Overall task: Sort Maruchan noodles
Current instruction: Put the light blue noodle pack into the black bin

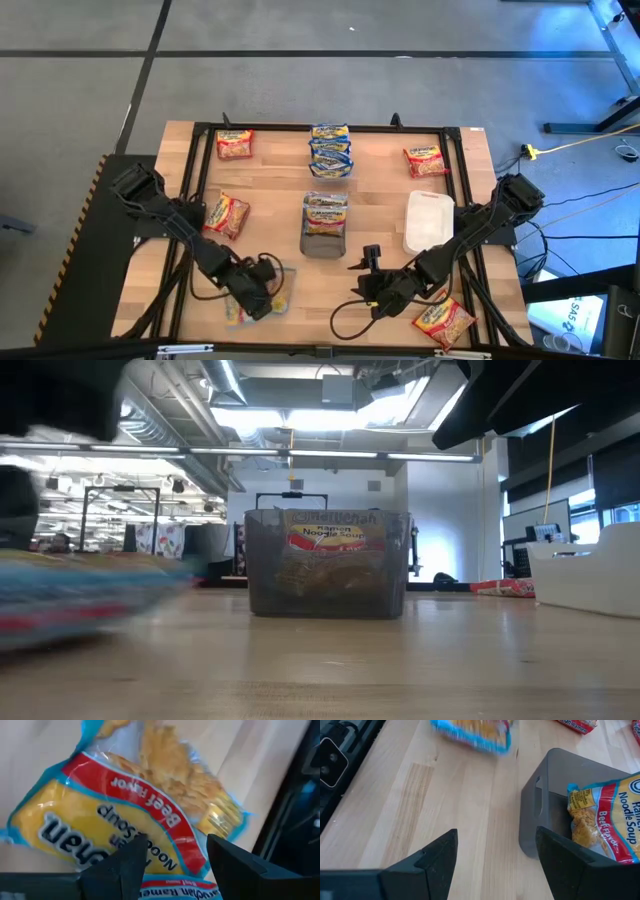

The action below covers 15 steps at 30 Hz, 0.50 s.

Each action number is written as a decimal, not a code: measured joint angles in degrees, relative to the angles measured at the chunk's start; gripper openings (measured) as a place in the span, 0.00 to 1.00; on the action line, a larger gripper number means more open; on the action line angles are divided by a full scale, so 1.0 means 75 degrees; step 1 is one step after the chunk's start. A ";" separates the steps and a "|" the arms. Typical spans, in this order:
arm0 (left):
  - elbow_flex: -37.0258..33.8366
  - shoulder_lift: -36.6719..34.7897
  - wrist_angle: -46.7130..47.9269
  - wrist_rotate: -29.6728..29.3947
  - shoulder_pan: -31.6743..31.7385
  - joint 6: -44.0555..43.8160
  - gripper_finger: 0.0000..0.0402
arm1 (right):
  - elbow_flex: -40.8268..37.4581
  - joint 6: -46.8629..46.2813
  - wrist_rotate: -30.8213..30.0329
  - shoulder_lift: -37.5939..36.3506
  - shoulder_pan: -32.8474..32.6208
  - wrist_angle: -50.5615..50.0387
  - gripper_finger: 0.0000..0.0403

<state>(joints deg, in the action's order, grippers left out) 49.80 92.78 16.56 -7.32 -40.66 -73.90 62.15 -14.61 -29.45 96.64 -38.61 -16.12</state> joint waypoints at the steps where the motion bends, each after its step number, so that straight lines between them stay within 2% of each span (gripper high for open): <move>1: -0.0002 -0.0059 0.0214 0.0203 -0.0082 -0.0285 0.50 | 0.0000 0.0000 0.0000 0.0000 0.0001 0.0003 0.60; 10: 0.0202 -0.0505 0.2411 0.0498 -0.0958 -0.2846 0.50 | 0.0003 0.0006 -0.0131 0.0002 0.0003 0.0014 0.60; 12: 0.0203 -0.0506 0.2291 0.0211 -0.1026 -0.3251 0.50 | 0.0003 0.0008 -0.0131 0.0003 0.0003 0.0022 0.60; 15: 0.0205 -0.0506 0.1846 -0.0792 -0.1042 -0.3611 0.50 | 0.0003 0.0009 -0.0130 0.0003 0.0003 0.0068 0.60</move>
<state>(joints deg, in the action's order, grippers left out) 51.33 88.99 30.40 -13.26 -48.47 -100.99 62.17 -14.55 -30.43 96.66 -38.59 -15.61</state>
